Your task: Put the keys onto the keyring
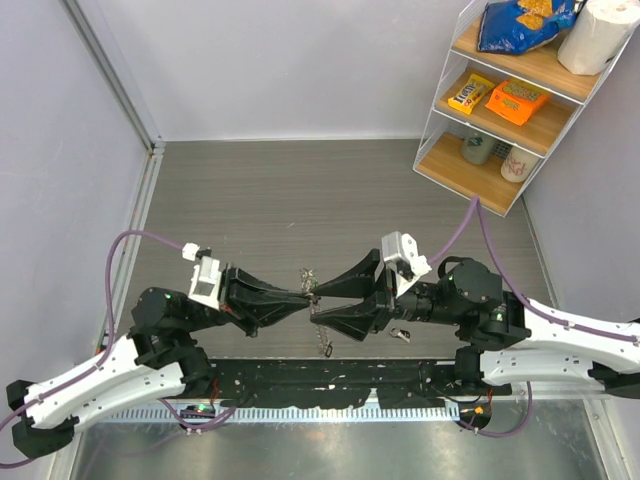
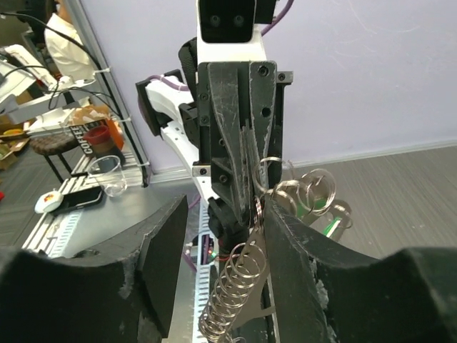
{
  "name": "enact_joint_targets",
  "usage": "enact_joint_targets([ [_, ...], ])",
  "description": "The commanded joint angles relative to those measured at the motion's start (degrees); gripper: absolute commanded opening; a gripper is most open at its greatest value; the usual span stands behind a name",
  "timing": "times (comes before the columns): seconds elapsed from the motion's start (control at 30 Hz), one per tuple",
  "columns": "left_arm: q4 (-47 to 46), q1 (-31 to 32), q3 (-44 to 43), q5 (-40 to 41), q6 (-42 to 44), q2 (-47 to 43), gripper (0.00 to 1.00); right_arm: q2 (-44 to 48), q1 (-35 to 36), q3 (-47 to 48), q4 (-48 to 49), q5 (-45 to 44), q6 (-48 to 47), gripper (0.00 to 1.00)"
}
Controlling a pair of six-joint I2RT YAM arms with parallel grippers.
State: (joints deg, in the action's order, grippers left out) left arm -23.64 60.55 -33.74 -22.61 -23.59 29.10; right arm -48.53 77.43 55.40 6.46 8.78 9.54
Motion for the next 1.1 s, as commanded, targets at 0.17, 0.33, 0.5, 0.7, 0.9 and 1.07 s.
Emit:
enact_joint_targets([
  [0.17, 7.63, -0.09, -3.09, -1.12, 2.41, 0.52, 0.00, 4.94, 0.27, 3.39, -12.51, -19.22, -0.93, 0.56],
  [0.33, 11.85, 0.00, -3.53, 0.37, 3.99, -0.45, 0.00, 6.08, 0.27, 5.68, -22.69, -27.74, 0.74, 0.56],
  [0.5, 16.07, 0.00, -2.92, 2.48, 5.05, -1.94, 0.00, 4.77, 0.01, 8.76, -37.02, -39.24, 6.27, 0.55],
  [0.7, 19.07, -0.09, -0.98, 4.42, 6.54, -4.31, 0.00, 1.26, -4.03, 3.67, -50.82, -41.22, 19.63, 0.54],
  [0.9, 20.47, 0.00, -0.45, 3.80, 7.77, -5.63, 0.00, -1.12, -12.21, -7.74, -53.04, -32.53, 30.69, 0.50],
  [1.07, 20.12, 0.00, 0.34, 3.19, 8.13, -6.51, 0.00, -4.45, -14.06, -15.58, -50.58, -28.65, 37.38, 0.49],
])
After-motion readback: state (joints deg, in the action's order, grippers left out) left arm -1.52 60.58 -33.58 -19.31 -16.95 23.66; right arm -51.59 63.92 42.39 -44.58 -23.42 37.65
